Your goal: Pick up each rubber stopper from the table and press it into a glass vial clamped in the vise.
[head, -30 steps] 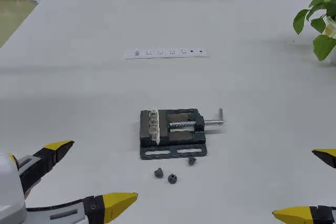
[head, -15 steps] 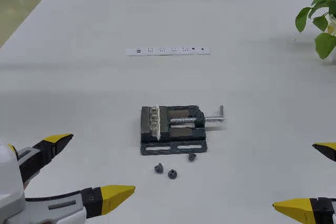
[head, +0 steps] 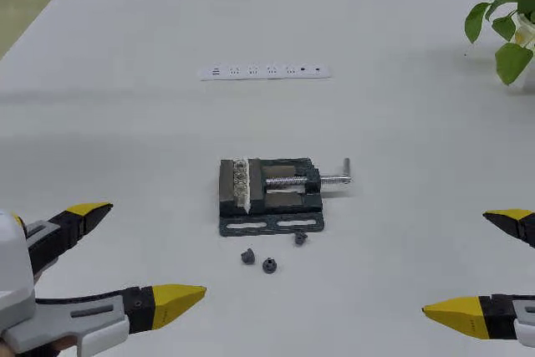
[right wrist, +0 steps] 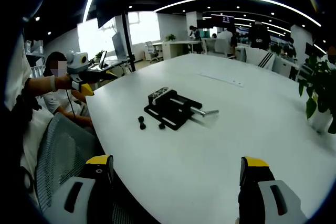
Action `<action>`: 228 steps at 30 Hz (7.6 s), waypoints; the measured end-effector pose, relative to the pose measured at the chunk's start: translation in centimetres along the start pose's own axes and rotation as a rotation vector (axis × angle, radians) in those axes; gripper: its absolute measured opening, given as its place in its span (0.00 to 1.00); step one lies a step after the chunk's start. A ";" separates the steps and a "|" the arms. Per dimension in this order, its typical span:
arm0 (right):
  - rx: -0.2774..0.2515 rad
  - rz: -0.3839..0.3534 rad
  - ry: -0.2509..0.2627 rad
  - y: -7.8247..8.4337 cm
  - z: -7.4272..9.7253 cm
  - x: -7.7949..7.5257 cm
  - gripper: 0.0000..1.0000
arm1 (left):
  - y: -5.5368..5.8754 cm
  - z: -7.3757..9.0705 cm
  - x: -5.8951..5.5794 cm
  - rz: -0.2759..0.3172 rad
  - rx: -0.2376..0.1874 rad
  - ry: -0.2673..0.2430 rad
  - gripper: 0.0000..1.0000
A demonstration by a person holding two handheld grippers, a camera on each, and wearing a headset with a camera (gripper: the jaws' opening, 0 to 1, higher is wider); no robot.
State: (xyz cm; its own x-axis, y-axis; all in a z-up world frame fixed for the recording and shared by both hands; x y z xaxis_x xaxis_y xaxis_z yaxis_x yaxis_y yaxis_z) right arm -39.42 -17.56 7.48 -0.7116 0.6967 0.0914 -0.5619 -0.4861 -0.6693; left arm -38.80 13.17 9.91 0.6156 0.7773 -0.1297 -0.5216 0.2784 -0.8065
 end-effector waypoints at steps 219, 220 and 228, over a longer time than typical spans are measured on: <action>0.146 0.605 -0.410 -6.7 -4.7 11.7 0.06 | -2.6 -7.3 -14.0 -0.702 0.157 0.347 0.04; 0.151 0.602 -0.418 -6.7 -4.7 11.7 0.06 | -2.6 -7.3 -14.0 -0.701 0.156 0.352 0.05; 0.182 0.607 -0.419 -7.0 -5.6 10.7 0.06 | -2.3 -7.7 -12.6 -0.546 0.136 0.339 0.19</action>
State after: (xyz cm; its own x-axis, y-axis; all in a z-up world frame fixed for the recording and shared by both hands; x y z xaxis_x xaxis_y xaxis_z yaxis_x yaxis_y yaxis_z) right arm -40.71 -3.75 9.05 -0.9984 0.0377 0.0426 -0.0552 -0.8248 -0.5627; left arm -40.79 -1.61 8.98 0.9535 0.2893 0.0844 -0.1382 0.6686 -0.7307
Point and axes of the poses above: the centre of the closed fingertips' face, and the gripper's own axes: z roughly backward along the fingers, x roughly to its left, y roughly out of its underside, the point moved 1 cm from there along z, roughly backward along the fingers, and after that the axes turned 11 degrees about x, right-handed, at the moved point
